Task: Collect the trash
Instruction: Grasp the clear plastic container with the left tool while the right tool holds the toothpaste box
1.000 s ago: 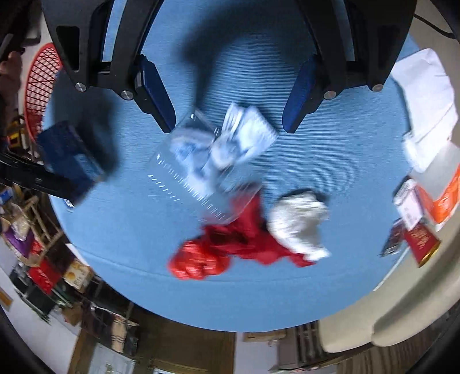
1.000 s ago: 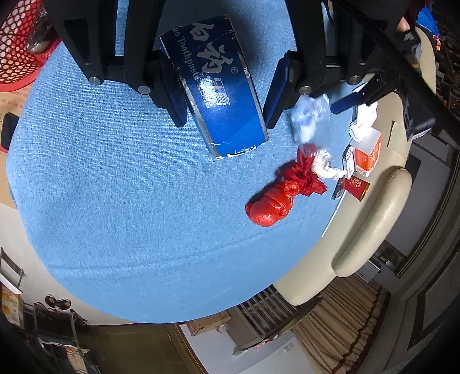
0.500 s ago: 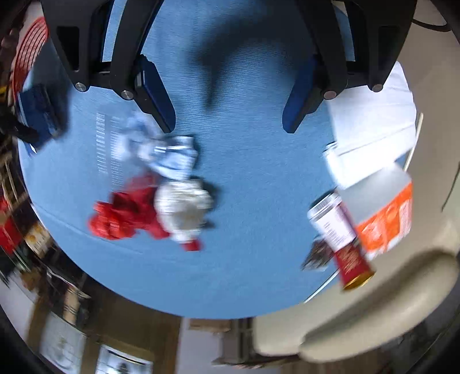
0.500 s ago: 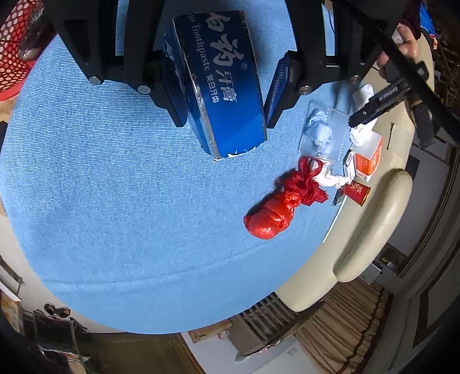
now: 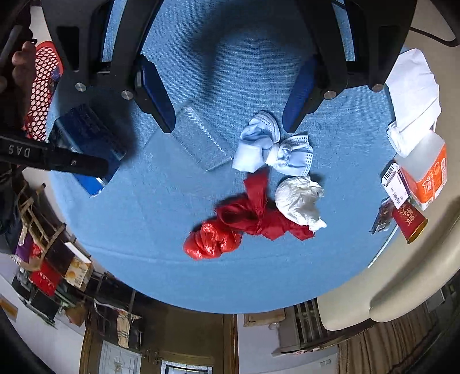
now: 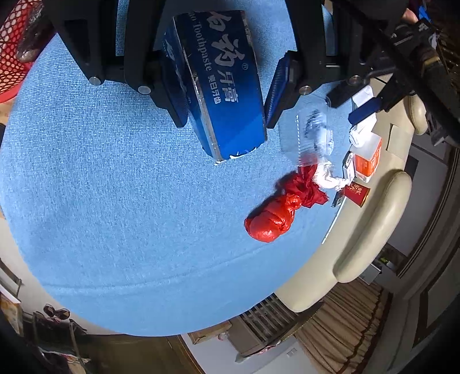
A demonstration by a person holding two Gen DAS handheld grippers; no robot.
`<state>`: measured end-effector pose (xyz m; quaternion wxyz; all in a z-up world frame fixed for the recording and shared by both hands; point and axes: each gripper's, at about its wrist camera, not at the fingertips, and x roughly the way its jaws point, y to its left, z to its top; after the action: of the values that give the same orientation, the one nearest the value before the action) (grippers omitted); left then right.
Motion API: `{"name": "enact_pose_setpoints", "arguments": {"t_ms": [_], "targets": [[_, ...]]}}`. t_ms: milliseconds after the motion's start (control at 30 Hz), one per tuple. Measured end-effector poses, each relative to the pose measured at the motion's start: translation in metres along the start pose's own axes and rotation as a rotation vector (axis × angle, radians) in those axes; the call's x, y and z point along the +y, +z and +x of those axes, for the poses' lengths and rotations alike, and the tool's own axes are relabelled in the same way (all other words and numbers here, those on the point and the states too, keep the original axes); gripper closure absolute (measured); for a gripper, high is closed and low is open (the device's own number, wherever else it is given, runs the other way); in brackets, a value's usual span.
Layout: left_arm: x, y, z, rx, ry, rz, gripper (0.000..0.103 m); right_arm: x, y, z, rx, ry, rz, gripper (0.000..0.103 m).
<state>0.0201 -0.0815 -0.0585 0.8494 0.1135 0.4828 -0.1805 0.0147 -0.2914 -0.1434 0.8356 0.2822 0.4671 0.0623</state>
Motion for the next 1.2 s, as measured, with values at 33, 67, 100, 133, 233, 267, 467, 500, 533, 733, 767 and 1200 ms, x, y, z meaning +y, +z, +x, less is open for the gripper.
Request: {"name": "enact_pose_setpoints", "arguments": {"t_ms": [33,67,100,133,233,267,467,500,533,733,767,1200], "targets": [[0.002,0.0,0.002,0.004,-0.001,-0.005,0.026,-0.001,0.0,0.0,0.003,-0.001,0.004,0.045],[0.005,0.0,0.004,0.011,-0.009,-0.013,0.026,-0.003,-0.001,0.001,0.004,-0.003,0.008,0.045],[0.006,-0.001,0.003,0.016,-0.017,-0.022,0.026,-0.004,-0.002,0.002,0.004,-0.005,0.011,0.045],[0.007,-0.001,0.003,0.017,-0.022,-0.029,0.026,-0.006,-0.002,0.002,0.005,-0.008,0.014,0.045],[0.01,-0.002,0.001,0.012,-0.025,-0.027,0.026,-0.009,-0.003,0.0,0.003,-0.002,0.021,0.045],[0.01,-0.002,0.0,0.013,-0.03,-0.031,0.026,-0.009,-0.003,-0.002,-0.002,-0.008,0.018,0.045],[0.004,0.002,-0.012,0.002,-0.105,-0.053,0.026,-0.012,-0.003,-0.004,-0.006,-0.01,0.022,0.045],[0.001,0.004,-0.013,-0.002,-0.116,-0.048,0.026,-0.011,-0.003,-0.004,-0.007,-0.012,0.02,0.045],[-0.003,0.006,-0.013,-0.003,-0.122,-0.042,0.026,-0.01,-0.003,-0.004,-0.007,-0.013,0.019,0.045],[-0.017,0.004,0.011,0.043,-0.08,-0.002,0.026,-0.013,-0.005,-0.004,-0.006,-0.003,0.032,0.045],[-0.017,0.002,0.015,0.051,-0.069,-0.001,0.026,-0.013,-0.005,-0.004,-0.005,-0.002,0.033,0.045],[0.086,0.001,0.011,0.058,0.135,-0.144,0.026,-0.014,-0.005,-0.003,-0.003,0.006,0.038,0.045]]}}
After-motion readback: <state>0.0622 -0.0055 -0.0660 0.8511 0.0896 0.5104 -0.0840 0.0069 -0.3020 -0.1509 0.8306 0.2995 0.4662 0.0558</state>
